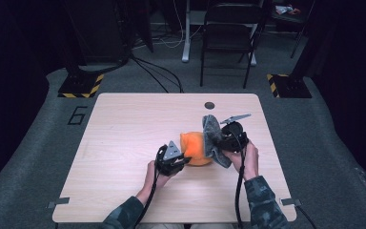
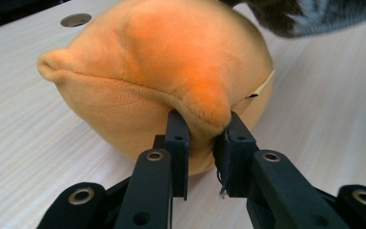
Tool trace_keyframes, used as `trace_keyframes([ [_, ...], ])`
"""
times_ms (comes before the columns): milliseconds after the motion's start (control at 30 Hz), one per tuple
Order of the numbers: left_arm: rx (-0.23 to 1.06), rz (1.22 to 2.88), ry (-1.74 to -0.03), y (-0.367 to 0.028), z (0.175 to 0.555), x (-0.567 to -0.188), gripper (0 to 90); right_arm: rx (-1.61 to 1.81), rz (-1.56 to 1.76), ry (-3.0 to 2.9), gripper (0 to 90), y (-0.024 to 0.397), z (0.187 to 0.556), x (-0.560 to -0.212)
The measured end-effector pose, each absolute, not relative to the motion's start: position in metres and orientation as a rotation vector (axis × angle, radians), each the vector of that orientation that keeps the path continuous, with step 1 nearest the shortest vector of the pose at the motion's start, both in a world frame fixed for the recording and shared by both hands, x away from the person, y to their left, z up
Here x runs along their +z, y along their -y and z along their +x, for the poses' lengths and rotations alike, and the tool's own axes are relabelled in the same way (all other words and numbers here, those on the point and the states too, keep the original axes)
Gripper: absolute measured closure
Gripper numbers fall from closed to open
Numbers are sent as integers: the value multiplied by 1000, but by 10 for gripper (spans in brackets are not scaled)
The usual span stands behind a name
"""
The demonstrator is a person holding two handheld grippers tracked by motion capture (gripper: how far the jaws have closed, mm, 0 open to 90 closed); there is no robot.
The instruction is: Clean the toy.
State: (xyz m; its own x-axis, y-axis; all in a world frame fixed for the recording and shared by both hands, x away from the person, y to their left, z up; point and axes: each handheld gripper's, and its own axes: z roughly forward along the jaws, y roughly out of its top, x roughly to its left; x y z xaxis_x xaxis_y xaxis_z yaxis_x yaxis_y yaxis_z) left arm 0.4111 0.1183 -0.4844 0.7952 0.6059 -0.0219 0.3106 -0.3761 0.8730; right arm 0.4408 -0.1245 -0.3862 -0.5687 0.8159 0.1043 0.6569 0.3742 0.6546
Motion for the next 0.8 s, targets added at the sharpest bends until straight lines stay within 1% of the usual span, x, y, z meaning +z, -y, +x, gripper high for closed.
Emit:
trace_keyframes([
  [167, 281, 1955, -679, -119, 409, -475, 771, 1044, 1186, -2469, 781, 97, 428, -375],
  [233, 255, 1957, -682, -118, 409, -476, 770, 1002, 1148, -2493, 780, 84, 426, -378],
  [333, 255, 1979, -691, -117, 409, -479, 767, 957, 1155, -2514, 781, 77, 430, -393],
  [567, 222, 1960, -721, -118, 411, -486, 762, 930, 1169, -2508, 783, 83, 434, -402],
  [733, 231, 1976, -717, -122, 413, -485, 755, 912, 1206, -2495, 783, 91, 438, -407],
  [800, 208, 1975, -722, -123, 414, -486, 755, 868, 1216, -2473, 783, 95, 440, -407],
])
